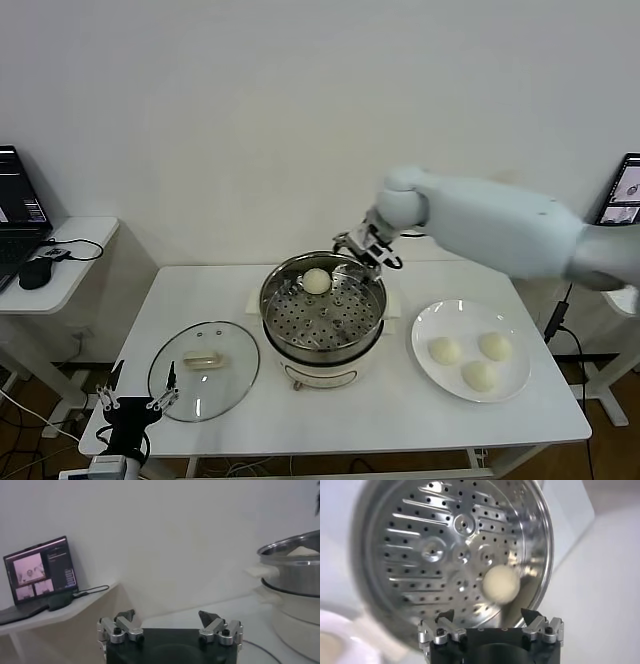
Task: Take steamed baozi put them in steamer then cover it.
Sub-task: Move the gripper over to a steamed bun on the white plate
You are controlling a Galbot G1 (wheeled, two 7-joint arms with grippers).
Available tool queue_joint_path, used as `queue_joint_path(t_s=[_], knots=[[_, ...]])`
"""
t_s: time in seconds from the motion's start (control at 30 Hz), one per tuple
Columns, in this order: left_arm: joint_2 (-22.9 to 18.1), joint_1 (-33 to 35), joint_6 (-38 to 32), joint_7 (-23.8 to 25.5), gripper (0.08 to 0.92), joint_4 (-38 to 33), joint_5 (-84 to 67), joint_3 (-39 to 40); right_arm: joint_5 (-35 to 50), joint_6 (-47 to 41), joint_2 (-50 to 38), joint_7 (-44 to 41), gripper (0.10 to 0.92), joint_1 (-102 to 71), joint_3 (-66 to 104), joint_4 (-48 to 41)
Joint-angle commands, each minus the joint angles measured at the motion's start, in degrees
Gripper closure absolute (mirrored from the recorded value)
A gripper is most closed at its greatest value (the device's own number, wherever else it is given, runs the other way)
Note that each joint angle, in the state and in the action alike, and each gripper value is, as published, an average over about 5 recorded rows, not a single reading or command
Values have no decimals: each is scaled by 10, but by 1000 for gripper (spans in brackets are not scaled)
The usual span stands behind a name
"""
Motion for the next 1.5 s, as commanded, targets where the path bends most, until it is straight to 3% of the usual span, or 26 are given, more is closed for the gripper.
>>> queue_joint_path(t_s=[0.03,0.43,0.83,1.5], knots=[[1,1,2,1,177,0,1,3,48,-160,-269,-23,203,6,24,177],[2,4,1,0,177,5,8,7,-58,-110,-318,-22,203,-167,78,145],[0,7,-1,-1,177,11,15,1,-105,-98,-233,-8,203,-332,198,16],[-1,6,-5,-2,177,26,13,-12,-132,-100,-120,2,202,-361,222,-94]])
